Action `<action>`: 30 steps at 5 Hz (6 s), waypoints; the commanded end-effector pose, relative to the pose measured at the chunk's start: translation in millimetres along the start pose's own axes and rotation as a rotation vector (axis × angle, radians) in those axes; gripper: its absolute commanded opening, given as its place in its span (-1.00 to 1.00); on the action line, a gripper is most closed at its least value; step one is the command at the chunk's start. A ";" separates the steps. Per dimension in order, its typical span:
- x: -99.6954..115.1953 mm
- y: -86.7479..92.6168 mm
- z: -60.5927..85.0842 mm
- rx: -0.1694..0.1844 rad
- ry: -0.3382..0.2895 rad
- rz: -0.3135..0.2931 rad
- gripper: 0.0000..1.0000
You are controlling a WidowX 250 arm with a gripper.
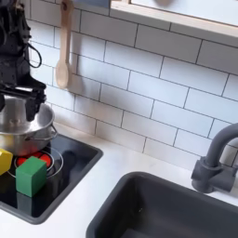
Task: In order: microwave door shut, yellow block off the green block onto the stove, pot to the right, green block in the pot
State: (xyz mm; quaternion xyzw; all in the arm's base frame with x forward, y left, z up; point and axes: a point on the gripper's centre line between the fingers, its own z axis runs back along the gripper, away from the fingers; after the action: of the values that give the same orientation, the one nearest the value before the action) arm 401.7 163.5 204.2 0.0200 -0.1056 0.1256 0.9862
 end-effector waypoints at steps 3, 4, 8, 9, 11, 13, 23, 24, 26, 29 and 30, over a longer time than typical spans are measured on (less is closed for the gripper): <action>-4.1 5.4 -12.0 0.001 0.046 -0.003 1.00; -4.4 5.9 -13.6 0.004 0.051 -0.002 1.00; -6.7 8.3 -52.7 0.006 0.147 -0.002 1.00; -6.8 8.1 -53.9 0.006 0.151 -0.002 1.00; -7.0 1.9 -52.0 -0.001 0.144 -0.017 1.00; -10.3 -8.7 -61.5 0.000 0.157 -0.046 1.00; -23.6 -86.9 -62.8 -0.085 0.162 -0.161 1.00; -24.4 -91.3 -60.3 -0.097 0.160 -0.166 1.00; -26.3 -95.9 -60.7 -0.110 0.164 -0.164 1.00; -26.5 -98.7 -54.2 -0.115 0.151 -0.169 1.00; -23.2 -98.8 -48.5 -0.117 0.137 -0.172 1.00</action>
State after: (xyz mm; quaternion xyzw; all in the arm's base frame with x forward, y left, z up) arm 412.2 61.6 140.6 -0.0413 -0.0281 0.0320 0.9982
